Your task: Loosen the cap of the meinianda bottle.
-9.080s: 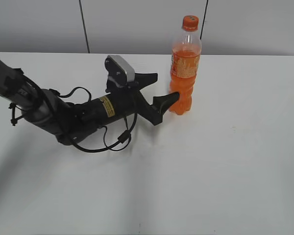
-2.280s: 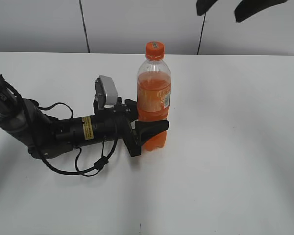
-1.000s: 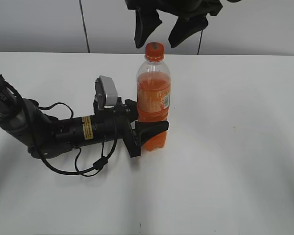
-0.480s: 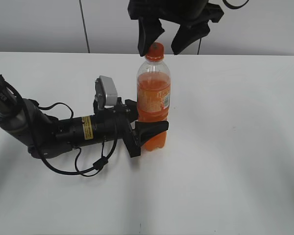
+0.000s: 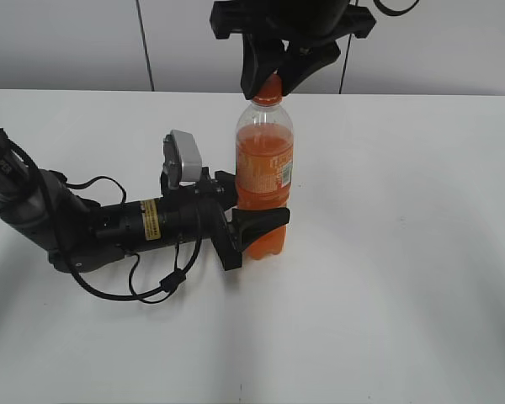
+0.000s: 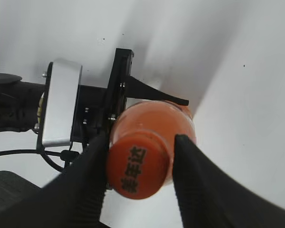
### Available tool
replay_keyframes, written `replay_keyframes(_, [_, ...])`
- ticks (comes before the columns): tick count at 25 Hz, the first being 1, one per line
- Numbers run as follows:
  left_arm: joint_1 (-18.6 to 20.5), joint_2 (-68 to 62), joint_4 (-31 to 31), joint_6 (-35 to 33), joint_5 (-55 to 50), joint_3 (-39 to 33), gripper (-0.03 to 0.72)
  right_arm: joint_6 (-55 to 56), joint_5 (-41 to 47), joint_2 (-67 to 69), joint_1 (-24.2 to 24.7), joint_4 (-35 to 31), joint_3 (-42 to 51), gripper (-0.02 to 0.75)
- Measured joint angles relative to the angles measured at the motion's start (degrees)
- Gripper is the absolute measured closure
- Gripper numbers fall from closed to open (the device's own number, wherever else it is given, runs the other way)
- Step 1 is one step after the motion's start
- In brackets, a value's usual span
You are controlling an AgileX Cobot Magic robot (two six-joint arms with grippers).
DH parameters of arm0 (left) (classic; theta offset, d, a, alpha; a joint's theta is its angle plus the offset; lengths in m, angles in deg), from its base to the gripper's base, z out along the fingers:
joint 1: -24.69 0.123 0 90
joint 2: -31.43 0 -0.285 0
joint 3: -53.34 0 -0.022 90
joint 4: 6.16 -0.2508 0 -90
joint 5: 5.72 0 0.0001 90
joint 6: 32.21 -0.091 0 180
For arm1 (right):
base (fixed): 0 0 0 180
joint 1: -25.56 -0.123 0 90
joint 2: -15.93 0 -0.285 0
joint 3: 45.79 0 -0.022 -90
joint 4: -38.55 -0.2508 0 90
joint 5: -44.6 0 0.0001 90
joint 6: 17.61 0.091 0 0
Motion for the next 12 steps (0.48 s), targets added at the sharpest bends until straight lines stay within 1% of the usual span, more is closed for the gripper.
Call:
replay_keyframes(1, [0.00, 0.00, 0.04, 0.00, 0.00, 0.00, 0.293, -0.16, 0.00, -0.06, 0.00, 0.13, 0.00, 0.441])
replay_keyframes(7, [0.00, 0.00, 0.11, 0.00, 0.00, 0.02, 0.293, -1.87, 0.06, -0.17, -0.06, 0.30, 0.00, 0.446])
replay_keyframes(12, [-0.06, 0.00, 0.11, -0.27, 0.00, 0.13, 0.293, -7.53, 0.49, -0.59, -0.06, 0.55, 0.11, 0.459])
